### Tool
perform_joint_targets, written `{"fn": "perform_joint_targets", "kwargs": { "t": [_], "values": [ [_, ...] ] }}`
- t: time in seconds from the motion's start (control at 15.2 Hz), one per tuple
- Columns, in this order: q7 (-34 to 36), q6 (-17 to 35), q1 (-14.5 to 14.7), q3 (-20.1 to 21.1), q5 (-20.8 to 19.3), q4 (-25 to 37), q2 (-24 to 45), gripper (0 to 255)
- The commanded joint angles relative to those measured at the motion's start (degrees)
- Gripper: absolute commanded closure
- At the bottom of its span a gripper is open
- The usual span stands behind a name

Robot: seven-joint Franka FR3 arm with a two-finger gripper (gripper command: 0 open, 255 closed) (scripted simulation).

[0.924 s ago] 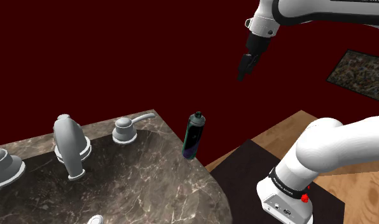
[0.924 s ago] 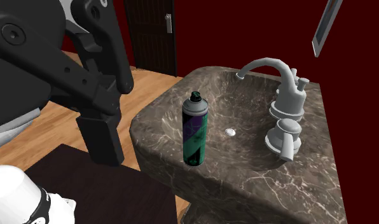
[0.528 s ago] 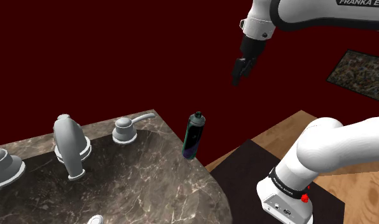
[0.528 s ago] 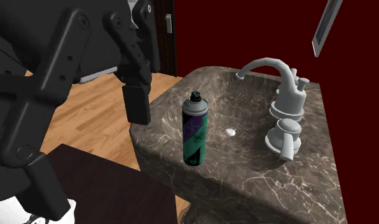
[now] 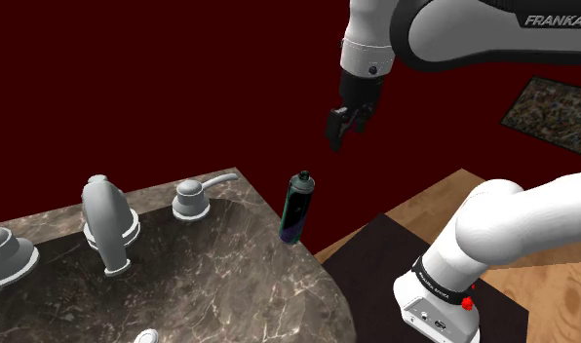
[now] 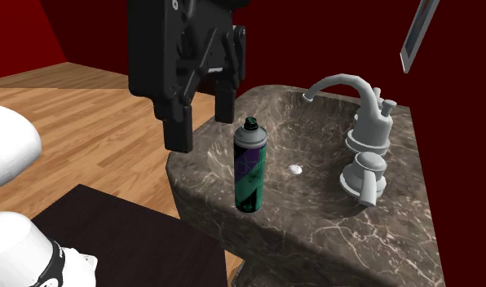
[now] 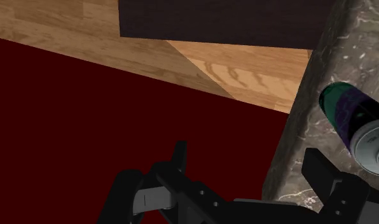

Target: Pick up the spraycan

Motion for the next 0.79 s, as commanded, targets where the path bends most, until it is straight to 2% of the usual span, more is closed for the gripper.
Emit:
{"fn": "perform_joint_targets", "kwargs": {
  "t": [0.0, 0.26, 0.53, 0.73],
  "values": [
    [5.0, -0.3, 0.0, 4.2, 0.7, 1.6, 2.2, 0],
    [14.4, -0.9, -1.3, 12.5, 0.8, 6.0, 8.2, 0],
    [24.2, -1.9, -3.7, 21.2, -1.0, 11.6, 15.9, 0],
    [24.9, 0.4, -3.7, 21.7, -0.9, 9.6, 16.3, 0]
  ]
}}
